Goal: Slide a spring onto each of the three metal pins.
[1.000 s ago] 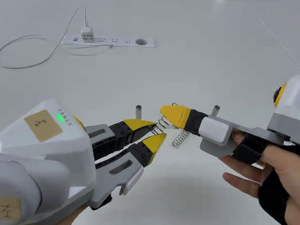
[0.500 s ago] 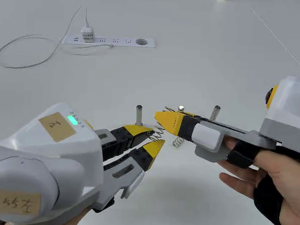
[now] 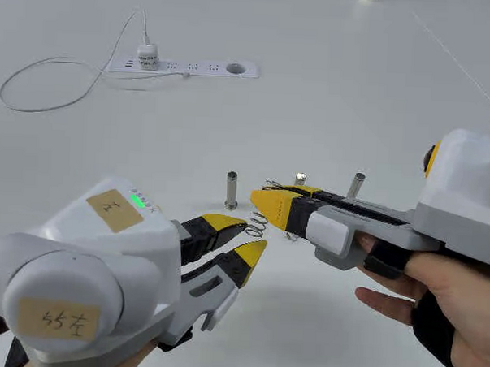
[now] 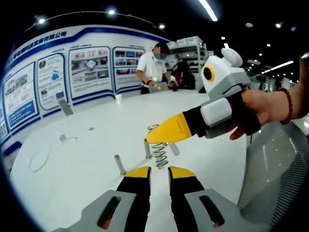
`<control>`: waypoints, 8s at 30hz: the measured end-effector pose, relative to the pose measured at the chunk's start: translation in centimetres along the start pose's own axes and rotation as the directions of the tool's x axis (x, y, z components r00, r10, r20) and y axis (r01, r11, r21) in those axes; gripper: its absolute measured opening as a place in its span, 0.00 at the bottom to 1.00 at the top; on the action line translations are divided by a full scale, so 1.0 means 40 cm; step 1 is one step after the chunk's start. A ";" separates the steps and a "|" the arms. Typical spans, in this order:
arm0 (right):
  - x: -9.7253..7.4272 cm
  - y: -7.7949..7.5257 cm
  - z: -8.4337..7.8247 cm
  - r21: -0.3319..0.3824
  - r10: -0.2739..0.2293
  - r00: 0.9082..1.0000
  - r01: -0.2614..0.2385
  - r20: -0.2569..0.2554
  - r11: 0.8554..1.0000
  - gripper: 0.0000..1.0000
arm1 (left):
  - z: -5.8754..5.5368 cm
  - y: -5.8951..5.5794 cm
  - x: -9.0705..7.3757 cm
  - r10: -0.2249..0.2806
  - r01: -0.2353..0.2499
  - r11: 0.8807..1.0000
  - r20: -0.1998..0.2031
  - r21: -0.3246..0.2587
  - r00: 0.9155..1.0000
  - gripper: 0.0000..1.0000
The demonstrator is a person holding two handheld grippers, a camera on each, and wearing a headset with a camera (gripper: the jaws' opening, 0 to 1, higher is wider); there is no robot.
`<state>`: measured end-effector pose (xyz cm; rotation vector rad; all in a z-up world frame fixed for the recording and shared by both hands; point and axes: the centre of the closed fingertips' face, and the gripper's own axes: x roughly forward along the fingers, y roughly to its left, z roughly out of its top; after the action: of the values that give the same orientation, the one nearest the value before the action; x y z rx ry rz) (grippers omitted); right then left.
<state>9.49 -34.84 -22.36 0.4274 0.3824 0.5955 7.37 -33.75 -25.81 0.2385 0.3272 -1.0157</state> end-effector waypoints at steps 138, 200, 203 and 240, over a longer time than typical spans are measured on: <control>0.243 -0.195 -0.089 -0.469 -0.216 0.969 0.137 -0.119 0.872 0.12 | -0.068 0.032 0.014 0.017 -0.022 0.998 -0.079 -0.061 0.997 0.72; 0.036 -0.164 -0.003 -0.438 -0.215 0.974 0.165 -0.066 0.884 0.44 | -0.043 0.021 0.014 0.033 -0.036 0.999 -0.073 -0.037 0.997 0.69; 0.016 -0.170 -0.004 -0.439 -0.220 0.974 0.171 -0.063 0.882 0.47 | -0.038 0.019 0.015 0.034 -0.036 0.999 -0.067 -0.031 0.997 0.68; -0.175 -0.262 -0.036 -0.380 -0.274 0.959 0.227 -0.074 0.897 0.63 | -0.029 0.016 0.116 -0.010 0.008 1.000 -0.119 -0.023 0.993 0.54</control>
<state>8.24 -46.52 -27.15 -0.0241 0.4284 0.4288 9.98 -36.70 -28.58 0.2784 0.4481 -1.0082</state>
